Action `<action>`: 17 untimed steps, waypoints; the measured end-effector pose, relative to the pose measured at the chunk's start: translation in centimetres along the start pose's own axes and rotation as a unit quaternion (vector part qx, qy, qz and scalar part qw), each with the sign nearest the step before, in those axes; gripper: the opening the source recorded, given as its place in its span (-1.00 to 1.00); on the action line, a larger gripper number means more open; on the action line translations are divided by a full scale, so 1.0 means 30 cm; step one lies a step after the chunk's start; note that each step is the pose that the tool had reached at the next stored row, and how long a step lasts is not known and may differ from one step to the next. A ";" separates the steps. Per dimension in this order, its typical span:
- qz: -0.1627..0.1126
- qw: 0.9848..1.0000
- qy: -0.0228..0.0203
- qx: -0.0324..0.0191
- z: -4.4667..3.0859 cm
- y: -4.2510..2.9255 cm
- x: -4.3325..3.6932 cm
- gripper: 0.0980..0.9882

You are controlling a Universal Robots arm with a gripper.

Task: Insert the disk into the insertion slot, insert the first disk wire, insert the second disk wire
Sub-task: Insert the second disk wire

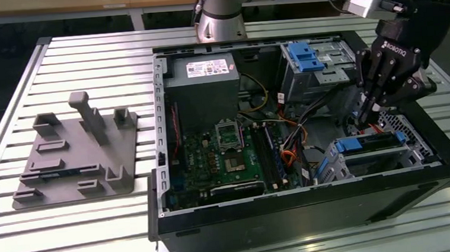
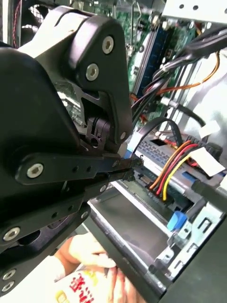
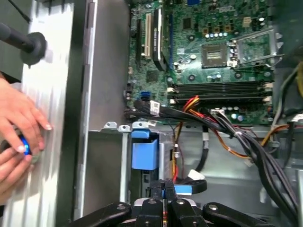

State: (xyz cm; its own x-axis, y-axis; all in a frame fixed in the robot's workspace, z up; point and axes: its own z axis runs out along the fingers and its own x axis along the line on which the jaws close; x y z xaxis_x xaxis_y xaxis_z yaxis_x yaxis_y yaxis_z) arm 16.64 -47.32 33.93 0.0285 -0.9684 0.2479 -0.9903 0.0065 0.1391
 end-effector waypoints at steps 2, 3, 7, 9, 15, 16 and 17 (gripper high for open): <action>-0.001 1.000 -0.004 -0.001 -0.003 -0.005 0.008 -0.90; -0.001 1.000 -0.004 -0.003 -0.005 -0.008 0.012 -0.90; -0.004 1.000 -0.006 -0.012 -0.007 -0.017 0.027 -0.90; -0.005 1.000 -0.015 -0.012 -0.005 -0.020 0.033 -0.90; -0.011 0.999 -0.051 -0.011 -0.002 -0.024 0.051 -0.90; -0.011 0.998 -0.055 -0.011 -0.001 -0.024 0.055 -0.90; -0.012 0.998 -0.056 -0.011 0.001 -0.024 0.060 -0.90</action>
State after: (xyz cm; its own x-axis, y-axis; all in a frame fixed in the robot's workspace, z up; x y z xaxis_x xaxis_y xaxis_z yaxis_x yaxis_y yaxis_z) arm 17.41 -49.06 34.26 0.0344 -0.9903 0.1349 -0.9864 -0.0119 0.1641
